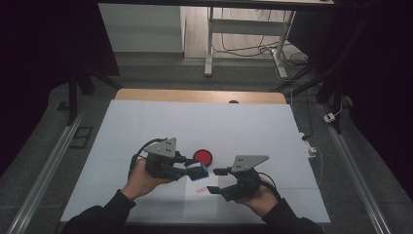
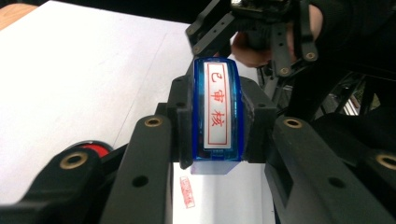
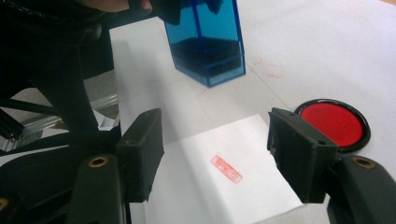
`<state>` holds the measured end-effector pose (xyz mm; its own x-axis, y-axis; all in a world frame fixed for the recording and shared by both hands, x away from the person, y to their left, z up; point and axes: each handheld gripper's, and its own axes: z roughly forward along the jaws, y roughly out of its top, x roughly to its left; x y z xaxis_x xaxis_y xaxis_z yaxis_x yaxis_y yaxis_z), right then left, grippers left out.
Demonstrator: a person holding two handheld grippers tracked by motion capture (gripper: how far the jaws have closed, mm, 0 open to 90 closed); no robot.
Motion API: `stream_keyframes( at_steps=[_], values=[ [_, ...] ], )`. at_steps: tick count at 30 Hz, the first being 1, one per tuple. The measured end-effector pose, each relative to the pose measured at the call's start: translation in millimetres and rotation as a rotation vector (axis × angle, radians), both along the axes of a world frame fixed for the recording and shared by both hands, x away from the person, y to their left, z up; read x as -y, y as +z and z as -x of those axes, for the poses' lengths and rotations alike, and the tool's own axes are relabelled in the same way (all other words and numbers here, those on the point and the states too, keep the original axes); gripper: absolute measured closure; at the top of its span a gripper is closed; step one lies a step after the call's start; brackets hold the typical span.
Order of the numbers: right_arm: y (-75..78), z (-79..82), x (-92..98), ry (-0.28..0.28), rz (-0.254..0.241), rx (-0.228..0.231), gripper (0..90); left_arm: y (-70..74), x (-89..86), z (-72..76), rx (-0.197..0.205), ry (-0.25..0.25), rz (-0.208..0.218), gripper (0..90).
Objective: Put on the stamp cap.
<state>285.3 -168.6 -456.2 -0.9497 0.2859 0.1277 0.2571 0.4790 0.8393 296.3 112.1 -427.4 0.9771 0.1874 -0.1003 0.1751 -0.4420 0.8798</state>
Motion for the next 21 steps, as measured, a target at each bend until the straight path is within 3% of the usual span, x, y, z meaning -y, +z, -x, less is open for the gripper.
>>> stream_keyframes(
  at_steps=[21],
  values=[
    [5.4, 9.4, 19.2, -0.147, 0.03, -0.019, 13.6, 2.4, -10.1, 0.2, 0.01, 0.085, -0.045, 69.6]
  ],
)
